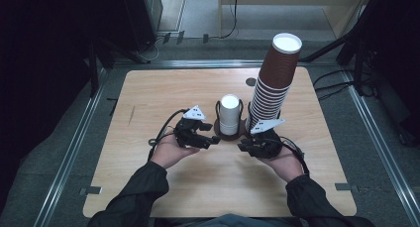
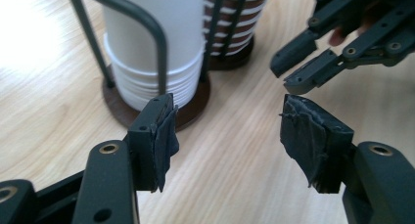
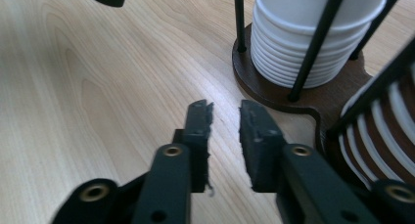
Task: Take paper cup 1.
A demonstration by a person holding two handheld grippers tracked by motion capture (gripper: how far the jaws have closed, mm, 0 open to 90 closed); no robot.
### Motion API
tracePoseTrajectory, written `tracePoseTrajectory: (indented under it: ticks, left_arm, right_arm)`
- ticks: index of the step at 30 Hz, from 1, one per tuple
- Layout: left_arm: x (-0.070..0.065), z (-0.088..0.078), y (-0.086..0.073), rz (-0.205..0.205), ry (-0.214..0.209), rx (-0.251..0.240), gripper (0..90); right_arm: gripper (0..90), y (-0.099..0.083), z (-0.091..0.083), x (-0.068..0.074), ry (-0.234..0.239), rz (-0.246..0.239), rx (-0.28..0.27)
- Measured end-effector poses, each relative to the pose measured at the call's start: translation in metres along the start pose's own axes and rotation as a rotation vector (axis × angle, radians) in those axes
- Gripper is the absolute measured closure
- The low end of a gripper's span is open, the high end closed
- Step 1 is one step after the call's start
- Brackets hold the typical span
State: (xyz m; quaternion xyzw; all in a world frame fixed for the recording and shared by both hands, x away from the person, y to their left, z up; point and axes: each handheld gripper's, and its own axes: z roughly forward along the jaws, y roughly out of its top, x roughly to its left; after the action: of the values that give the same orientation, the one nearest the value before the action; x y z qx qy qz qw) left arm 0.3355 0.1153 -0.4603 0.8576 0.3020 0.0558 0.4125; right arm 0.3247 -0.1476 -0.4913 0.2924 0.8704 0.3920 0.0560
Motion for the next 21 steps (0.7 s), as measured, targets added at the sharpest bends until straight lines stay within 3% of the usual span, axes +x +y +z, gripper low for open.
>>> tracePoseTrajectory:
  ticks: [5,10,14,17,21]
  left_arm:
    - [0.009,-0.004,0.009,-0.005,-0.010,-0.023,27.0]
    - [0.015,-0.005,0.019,0.015,-0.018,-0.005,24.1]
    - [0.021,-0.005,0.030,0.028,-0.016,0.008,21.8]
    - [0.024,-0.004,0.037,0.033,-0.029,0.001,19.0]
    - [0.029,-0.001,0.052,0.051,-0.028,-0.002,18.3]
  right_arm:
    - [84.1,0.006,0.009,0.002,-0.034,0.011,-0.017]
    - [89.5,0.011,0.017,0.001,-0.043,0.039,-0.035]
    - [90.0,0.014,0.023,0.000,-0.052,0.057,-0.039]
    - [90.0,0.017,0.031,0.000,-0.032,0.073,-0.022]
    - [90.0,0.017,0.038,0.003,-0.061,0.079,-0.026]
